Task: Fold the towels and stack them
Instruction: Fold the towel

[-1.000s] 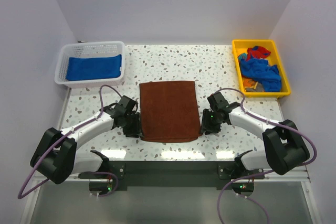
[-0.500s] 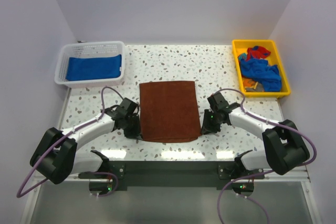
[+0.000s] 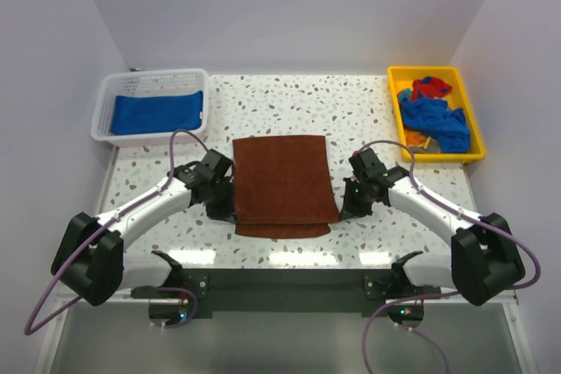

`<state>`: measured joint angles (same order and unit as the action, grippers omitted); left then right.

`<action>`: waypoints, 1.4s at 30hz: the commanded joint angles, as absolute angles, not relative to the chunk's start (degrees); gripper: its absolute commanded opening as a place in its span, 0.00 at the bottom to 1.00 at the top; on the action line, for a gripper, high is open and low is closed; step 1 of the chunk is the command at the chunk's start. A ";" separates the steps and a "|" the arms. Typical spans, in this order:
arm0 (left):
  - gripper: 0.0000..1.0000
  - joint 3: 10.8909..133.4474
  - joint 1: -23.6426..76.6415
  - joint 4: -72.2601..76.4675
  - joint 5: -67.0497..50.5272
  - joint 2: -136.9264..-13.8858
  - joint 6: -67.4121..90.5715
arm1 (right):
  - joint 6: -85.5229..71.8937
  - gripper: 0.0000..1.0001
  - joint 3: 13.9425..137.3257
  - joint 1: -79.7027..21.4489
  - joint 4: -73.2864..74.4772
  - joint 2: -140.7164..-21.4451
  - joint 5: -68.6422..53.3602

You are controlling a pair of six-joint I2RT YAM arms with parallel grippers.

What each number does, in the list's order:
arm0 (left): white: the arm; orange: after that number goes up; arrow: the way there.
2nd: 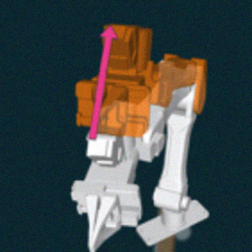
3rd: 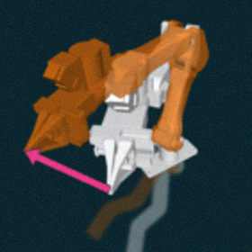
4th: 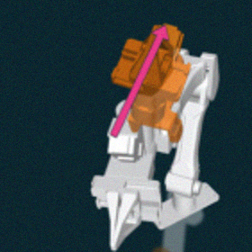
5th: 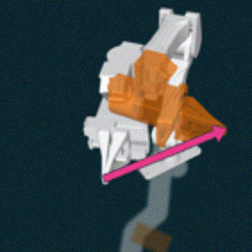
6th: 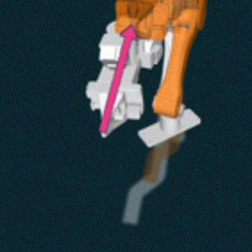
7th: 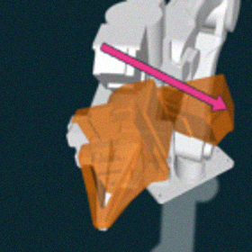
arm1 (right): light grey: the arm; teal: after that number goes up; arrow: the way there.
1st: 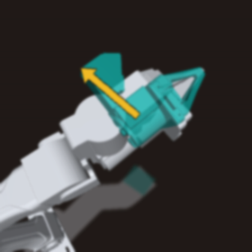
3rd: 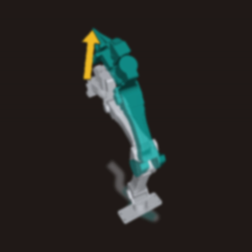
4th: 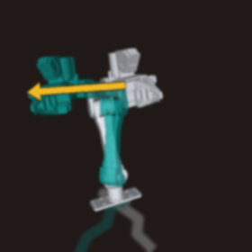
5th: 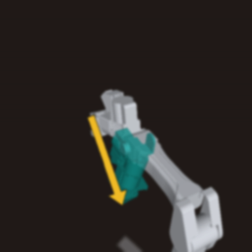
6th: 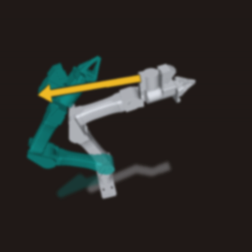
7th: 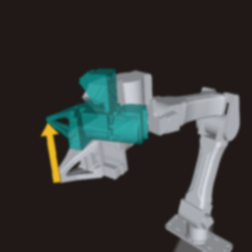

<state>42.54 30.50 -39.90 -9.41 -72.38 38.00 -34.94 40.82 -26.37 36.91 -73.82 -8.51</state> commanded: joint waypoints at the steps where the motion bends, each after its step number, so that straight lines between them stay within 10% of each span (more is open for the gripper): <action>1: 0.00 43.16 30.50 -44.30 -9.23 -73.56 35.42 | -33.66 0.00 42.28 -26.63 40.69 -71.98 -7.82; 16: 0.11 35.16 30.59 -35.94 -17.05 -75.42 37.44 | -33.93 0.03 37.27 -26.72 34.98 -77.17 -11.60; 21: 0.22 36.03 30.50 -37.97 -14.94 -72.86 38.23 | -32.35 0.13 38.67 -26.72 38.31 -74.89 -11.42; 29: 0.46 37.26 30.50 -39.29 -13.54 -68.91 39.72 | -31.82 0.00 41.66 -26.63 39.90 -72.86 -11.87; 32: 0.50 37.18 30.50 -38.41 -13.27 -68.38 40.52 | -32.60 0.12 40.70 -26.63 38.59 -72.86 -11.60; 36: 0.48 35.25 30.50 -36.22 -13.62 -68.38 41.66 | -34.19 0.32 39.03 -26.72 36.21 -72.86 -11.87; 42: 0.34 32.09 30.50 -33.32 -14.24 -69.61 41.66 | -35.33 0.33 36.22 -26.72 33.67 -73.91 -12.48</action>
